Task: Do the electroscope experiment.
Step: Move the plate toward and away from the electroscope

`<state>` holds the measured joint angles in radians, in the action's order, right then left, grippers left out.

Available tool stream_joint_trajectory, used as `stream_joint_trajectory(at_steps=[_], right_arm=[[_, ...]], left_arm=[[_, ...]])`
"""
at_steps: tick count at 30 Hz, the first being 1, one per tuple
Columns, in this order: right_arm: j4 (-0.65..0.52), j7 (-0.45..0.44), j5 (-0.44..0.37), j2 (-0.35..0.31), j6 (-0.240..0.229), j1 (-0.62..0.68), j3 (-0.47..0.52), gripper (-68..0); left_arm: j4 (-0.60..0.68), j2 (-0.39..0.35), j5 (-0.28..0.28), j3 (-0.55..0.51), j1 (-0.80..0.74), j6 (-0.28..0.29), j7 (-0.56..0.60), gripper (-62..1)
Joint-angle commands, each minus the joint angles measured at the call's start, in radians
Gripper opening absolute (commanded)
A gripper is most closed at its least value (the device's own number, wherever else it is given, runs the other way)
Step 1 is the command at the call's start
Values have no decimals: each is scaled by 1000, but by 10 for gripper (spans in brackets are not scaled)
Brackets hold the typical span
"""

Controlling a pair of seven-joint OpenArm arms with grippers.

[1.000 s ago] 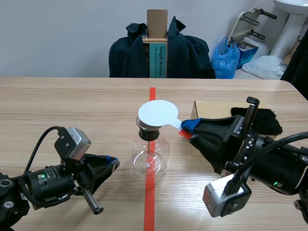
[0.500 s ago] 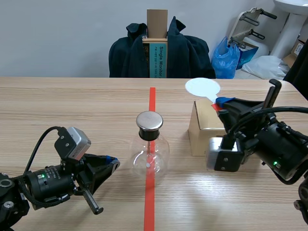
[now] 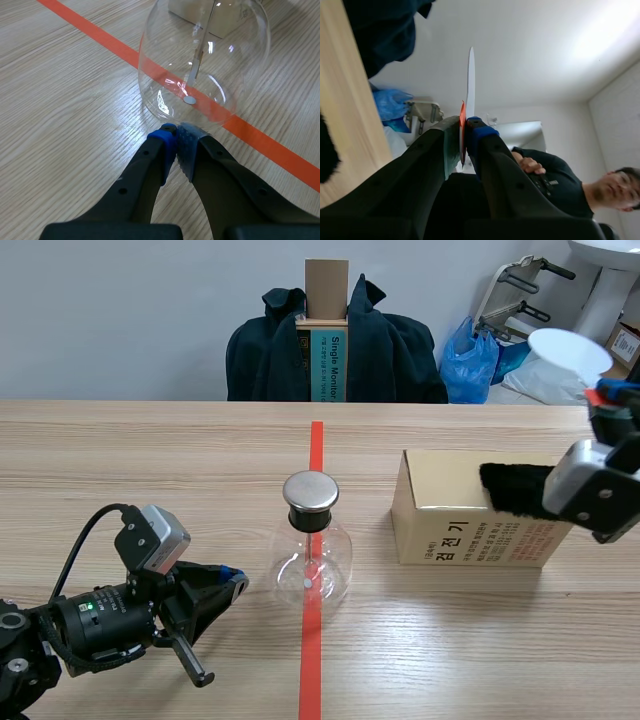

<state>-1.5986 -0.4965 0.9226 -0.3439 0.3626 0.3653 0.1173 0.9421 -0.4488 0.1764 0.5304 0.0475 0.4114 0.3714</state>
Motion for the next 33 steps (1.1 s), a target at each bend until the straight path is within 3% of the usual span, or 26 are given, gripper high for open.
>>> stream_joint_trajectory(at_steps=[1,10,18,26,29,33], right_arm=[[-44,0,-35,-14,14,8,27,-667],[-155,-7,-194,-13,14,91,159,-667],[-163,-6,-311,-13,14,103,210,-667],[-162,5,-374,-10,24,103,210,-667],[-162,2,-415,-6,51,103,210,-667],[-162,1,-415,-5,53,103,209,-667]], left_arm=[[18,5,13,0,11,-2,13,-588],[18,5,13,0,11,-2,13,-588],[51,-23,14,-18,-26,2,32,-588],[328,-167,26,-142,-283,2,52,-588],[460,-233,54,-213,-412,2,53,-588],[637,-312,95,-328,-592,3,56,-588]])
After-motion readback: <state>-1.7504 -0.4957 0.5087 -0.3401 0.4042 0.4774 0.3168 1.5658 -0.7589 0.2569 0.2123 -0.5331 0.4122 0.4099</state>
